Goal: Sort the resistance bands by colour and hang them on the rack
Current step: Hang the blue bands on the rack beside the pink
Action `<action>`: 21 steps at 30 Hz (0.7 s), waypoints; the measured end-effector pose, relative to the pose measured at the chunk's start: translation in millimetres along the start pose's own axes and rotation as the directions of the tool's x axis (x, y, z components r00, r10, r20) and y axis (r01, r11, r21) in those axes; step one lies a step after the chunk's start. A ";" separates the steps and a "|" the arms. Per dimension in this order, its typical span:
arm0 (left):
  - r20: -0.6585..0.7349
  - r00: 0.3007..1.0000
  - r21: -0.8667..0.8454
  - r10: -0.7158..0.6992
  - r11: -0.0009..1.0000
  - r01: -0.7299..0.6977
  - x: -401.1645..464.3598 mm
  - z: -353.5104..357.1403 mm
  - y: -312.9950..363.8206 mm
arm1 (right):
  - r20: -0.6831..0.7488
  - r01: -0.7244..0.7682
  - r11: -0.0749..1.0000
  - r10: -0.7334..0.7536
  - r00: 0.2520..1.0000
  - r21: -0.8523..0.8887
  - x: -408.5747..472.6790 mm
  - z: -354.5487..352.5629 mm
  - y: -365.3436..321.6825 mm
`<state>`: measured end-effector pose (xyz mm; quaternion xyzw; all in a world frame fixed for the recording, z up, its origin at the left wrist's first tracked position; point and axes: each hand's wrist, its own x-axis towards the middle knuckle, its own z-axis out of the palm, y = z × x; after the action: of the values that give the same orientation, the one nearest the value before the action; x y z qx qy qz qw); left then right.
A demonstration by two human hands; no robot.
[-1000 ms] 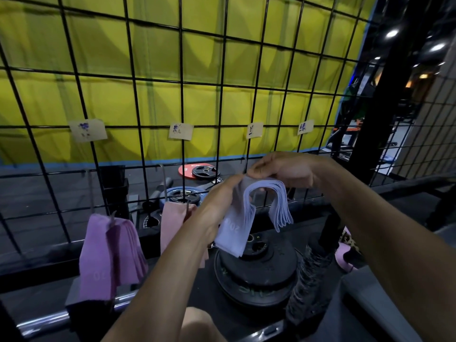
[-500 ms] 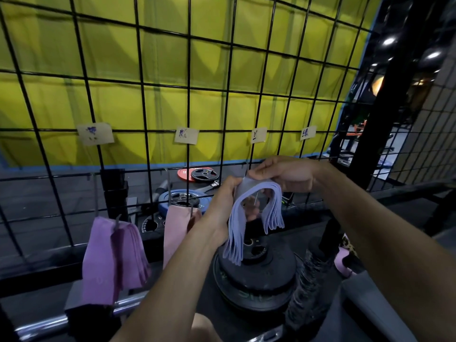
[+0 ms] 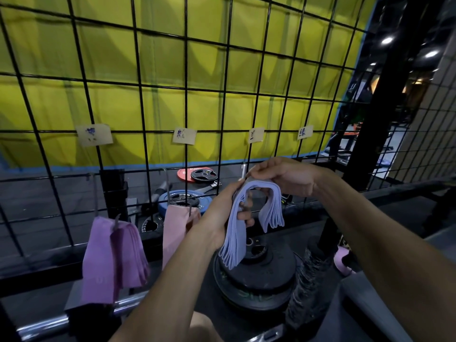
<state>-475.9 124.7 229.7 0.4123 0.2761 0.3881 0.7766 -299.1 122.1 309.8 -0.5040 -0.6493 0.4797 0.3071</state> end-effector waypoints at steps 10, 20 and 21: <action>0.078 0.997 0.043 -0.004 0.999 0.001 0.1 -6.7 0.3 | -0.212 0.046 0.990 -0.074 0.974 -0.134 -0.5 10.6 23.3; 0.030 0.998 0.233 -0.055 0.971 0.047 -2.7 -8.6 -4.8 | -0.234 -0.073 0.960 0.008 0.972 -0.271 -9.4 18.0 22.1; 0.032 0.998 0.250 -0.063 0.967 0.053 -3.5 -7.9 -3.7 | -0.224 -0.076 0.963 0.016 0.974 -0.260 -9.9 18.8 23.2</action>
<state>-482.3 123.8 222.9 0.5057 0.3191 0.3194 0.7352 -304.3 107.5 282.4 -0.6057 -0.6580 0.3362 0.2952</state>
